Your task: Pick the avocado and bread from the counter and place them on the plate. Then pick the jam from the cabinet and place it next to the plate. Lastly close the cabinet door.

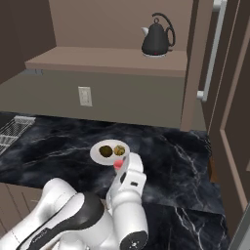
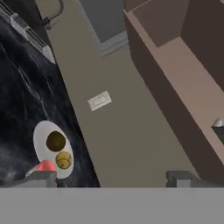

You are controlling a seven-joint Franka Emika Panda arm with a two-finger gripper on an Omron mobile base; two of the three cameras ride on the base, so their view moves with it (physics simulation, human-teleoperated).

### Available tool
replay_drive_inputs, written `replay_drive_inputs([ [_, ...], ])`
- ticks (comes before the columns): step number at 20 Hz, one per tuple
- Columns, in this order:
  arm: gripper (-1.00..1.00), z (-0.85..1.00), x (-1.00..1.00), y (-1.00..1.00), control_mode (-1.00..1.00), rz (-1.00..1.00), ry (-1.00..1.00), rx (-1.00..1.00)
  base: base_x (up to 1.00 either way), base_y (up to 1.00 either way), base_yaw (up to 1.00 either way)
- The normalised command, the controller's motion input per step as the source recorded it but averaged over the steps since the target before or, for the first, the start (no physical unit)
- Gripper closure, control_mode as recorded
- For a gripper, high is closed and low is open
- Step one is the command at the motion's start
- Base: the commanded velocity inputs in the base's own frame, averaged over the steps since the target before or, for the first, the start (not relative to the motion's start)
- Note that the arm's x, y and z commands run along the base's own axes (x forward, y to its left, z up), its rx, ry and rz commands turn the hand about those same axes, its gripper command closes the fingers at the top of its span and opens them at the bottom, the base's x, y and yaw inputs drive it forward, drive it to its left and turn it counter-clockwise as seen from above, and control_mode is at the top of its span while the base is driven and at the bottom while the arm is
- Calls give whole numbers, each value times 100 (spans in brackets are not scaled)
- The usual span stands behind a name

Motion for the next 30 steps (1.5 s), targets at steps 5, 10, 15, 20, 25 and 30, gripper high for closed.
replay_drive_inputs([
  [5, -100, 9, -21, -33, -100, -11, -3, -28, 0, 0, 0],
  [10, -100, 18, -14, -19, -100, -4, 0, -10, 0, 0, 0],
  [15, -100, 36, -15, -27, -100, -1, 1, 6, 0, 0, 0],
  [20, -100, 30, -7, -37, -100, -4, 1, 3, 0, 0, 0],
  [25, -100, 32, -19, -25, -100, -7, 0, 0, 0, 0, 0],
  [30, -100, 31, -25, -26, -100, -12, -1, -3, 0, 0, 0],
])
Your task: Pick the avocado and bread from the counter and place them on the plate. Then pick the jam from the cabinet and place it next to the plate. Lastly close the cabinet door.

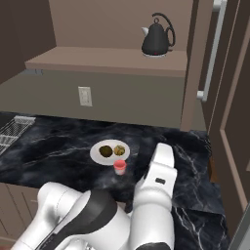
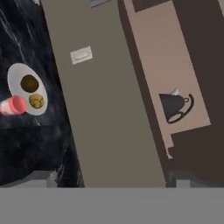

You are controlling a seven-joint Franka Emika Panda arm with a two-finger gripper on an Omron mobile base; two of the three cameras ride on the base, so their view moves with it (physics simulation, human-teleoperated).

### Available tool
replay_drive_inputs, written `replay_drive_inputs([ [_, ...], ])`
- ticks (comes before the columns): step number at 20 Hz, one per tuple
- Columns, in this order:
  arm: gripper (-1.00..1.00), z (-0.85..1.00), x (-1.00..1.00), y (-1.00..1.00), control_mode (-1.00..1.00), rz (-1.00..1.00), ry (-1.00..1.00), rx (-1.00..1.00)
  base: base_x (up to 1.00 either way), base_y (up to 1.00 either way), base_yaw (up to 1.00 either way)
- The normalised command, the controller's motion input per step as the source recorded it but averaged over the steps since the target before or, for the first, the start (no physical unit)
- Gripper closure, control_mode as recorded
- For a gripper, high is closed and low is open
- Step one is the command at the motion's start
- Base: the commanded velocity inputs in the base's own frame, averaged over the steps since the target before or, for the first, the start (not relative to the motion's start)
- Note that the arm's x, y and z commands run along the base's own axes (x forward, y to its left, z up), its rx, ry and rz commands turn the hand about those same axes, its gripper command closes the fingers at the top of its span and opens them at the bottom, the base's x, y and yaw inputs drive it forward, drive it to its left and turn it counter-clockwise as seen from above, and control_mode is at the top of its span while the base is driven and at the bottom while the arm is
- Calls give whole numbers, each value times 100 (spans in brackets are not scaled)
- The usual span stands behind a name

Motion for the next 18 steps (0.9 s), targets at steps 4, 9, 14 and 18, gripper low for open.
replay_drive_inputs([
  [4, -100, 41, -11, -17, -100, -16, -9, -11, 0, 0, 0],
  [9, -100, 34, -5, -12, -100, -18, -13, -14, 0, 0, 0],
  [14, -100, 21, 0, -7, -100, -21, -13, -21, 0, 0, 0],
  [18, -100, 18, 0, -9, -100, -20, -9, -20, 0, 0, 0],
])
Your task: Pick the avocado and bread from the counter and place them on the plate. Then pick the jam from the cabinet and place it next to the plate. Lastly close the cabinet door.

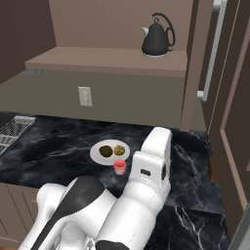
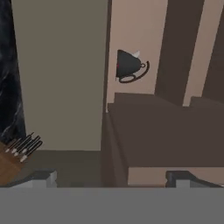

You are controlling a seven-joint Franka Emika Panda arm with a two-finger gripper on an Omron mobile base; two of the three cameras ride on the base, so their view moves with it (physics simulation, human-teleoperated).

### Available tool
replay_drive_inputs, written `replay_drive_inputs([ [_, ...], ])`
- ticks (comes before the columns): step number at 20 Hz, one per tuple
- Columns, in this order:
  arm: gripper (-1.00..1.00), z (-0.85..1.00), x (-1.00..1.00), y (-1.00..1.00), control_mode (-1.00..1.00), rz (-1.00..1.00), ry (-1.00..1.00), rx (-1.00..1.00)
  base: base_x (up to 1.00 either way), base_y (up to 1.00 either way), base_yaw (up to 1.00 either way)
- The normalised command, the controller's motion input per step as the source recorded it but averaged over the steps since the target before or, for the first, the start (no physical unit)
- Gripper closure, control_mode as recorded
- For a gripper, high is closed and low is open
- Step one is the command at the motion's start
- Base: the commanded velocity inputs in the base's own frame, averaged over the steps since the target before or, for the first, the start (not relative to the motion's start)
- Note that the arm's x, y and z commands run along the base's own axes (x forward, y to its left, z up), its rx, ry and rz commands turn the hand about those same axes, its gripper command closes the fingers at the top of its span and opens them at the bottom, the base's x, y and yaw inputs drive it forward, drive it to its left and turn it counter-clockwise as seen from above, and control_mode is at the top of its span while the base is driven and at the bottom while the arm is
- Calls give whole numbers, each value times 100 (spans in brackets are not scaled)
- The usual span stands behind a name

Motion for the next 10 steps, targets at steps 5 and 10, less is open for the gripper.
replay_drive_inputs([
  [5, -100, 20, 0, -13, -100, -5, 1, -12, 0, 0, 0],
  [10, -100, 12, -1, -20, -100, 3, 12, -2, 0, 0, 0],
])
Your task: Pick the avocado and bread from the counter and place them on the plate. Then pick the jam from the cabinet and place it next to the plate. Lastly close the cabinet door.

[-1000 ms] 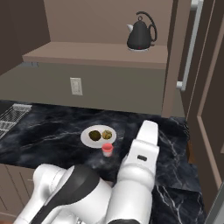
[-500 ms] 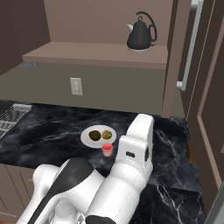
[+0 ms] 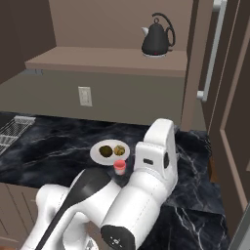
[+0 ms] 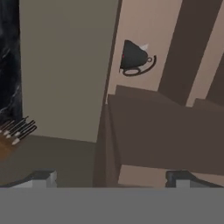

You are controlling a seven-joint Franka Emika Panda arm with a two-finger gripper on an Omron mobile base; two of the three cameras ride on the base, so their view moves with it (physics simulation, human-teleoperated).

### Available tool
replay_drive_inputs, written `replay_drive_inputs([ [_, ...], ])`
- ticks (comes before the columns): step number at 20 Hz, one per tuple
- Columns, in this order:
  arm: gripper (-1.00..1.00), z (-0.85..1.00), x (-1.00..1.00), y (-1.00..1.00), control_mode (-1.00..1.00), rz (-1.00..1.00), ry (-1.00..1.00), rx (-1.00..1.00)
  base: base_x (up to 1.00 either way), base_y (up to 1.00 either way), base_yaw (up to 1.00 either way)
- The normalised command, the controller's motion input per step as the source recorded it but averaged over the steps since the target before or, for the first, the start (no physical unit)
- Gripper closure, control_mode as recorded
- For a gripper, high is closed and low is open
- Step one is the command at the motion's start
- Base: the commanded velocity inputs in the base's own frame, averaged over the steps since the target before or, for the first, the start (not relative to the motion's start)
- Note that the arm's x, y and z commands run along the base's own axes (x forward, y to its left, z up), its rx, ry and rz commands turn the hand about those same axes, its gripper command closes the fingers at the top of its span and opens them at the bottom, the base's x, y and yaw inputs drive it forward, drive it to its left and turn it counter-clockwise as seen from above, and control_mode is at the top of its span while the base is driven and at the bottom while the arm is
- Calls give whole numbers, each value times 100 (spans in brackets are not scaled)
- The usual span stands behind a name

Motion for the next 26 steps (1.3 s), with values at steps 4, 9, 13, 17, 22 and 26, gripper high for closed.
replay_drive_inputs([
  [4, -100, 18, -18, -26, -100, 11, 21, 0, 0, 0, 0],
  [9, -100, 26, -26, -12, -100, 1, 16, 8, 0, 0, 0],
  [13, -100, 23, -11, 0, -100, -2, 7, 11, 0, 0, 0],
  [17, -100, 9, -4, 6, -100, -1, 7, 8, 0, 0, 0],
  [22, -100, 0, 0, 21, -100, 0, 8, 2, 0, 0, 0],
  [26, -100, 0, 4, 13, -100, 0, 2, 1, 0, 0, 0],
])
